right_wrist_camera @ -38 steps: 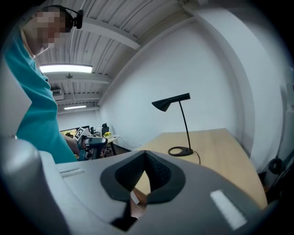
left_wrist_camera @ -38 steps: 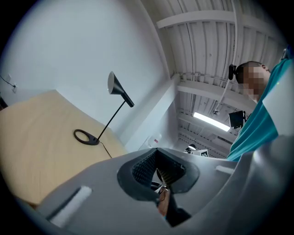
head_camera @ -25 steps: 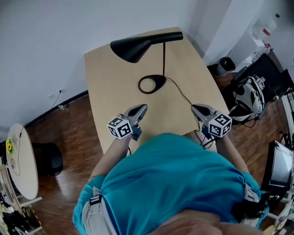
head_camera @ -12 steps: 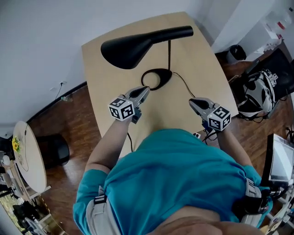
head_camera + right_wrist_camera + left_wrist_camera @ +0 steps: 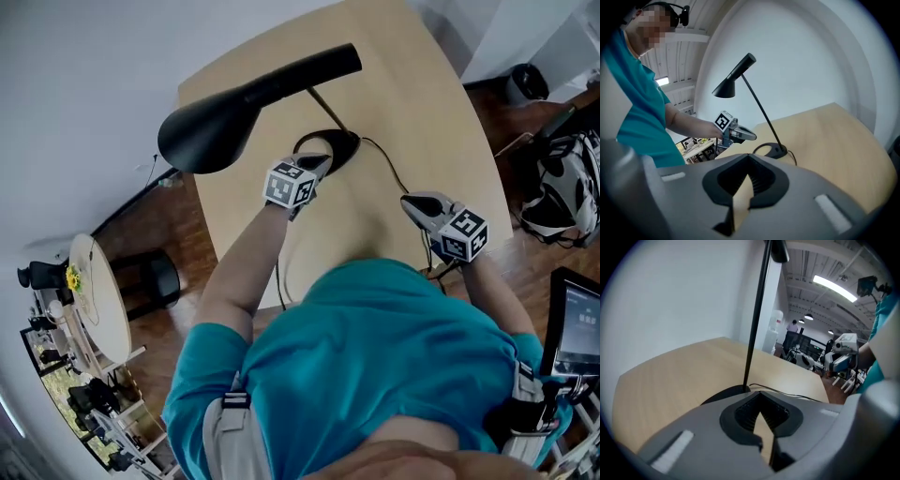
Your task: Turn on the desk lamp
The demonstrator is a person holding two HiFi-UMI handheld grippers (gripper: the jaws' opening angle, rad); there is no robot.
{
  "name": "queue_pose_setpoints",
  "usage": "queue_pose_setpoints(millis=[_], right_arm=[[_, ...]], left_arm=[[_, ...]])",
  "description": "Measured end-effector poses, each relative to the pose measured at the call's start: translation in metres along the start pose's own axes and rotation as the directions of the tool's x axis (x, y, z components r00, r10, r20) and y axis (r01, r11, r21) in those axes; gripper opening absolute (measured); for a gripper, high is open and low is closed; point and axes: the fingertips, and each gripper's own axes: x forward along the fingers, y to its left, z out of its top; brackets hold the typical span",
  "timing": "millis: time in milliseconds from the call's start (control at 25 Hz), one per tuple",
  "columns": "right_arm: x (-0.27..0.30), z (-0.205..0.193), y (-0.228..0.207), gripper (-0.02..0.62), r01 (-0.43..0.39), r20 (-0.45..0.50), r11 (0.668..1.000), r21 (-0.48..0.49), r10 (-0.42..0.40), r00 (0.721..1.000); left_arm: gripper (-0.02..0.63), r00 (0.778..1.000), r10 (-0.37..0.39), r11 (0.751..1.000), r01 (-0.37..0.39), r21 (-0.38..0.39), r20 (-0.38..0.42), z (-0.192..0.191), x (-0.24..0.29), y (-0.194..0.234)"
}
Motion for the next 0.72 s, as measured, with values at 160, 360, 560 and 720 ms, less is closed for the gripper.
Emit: queue_pose_setpoints(millis=[160,360,560,720], right_arm=[[-0.022,-0.010,-0.022,0.002,0.041,0.004,0.999,0.023,-0.041,0.999],[-0.055,-0.026,-0.070,0.002,0.092,0.022,0.993,0.074,-0.094,0.995],[-0.062,-0.035,-0.080,0.002,0.109,0.029,0.991,0.078,-0.112,0.993],[-0.063,-0.041,-0.082,0.002,0.114,0.030,0.990,0.080,-0.117,0.993]], left_arm=[[0.003,0.990,0.022,0.993,-0.005,0.120,-0.138,-0.007,0.052,0.019],[0.003,0.960,0.070,0.982,-0.019,0.187,-0.271,-0.014,0.118,0.044],[0.003,0.940,0.084,0.982,-0.022,0.189,-0.331,-0.019,0.134,0.052],[0.003,0.918,0.092,0.977,-0.009,0.213,-0.385,-0.030,0.143,0.048]])
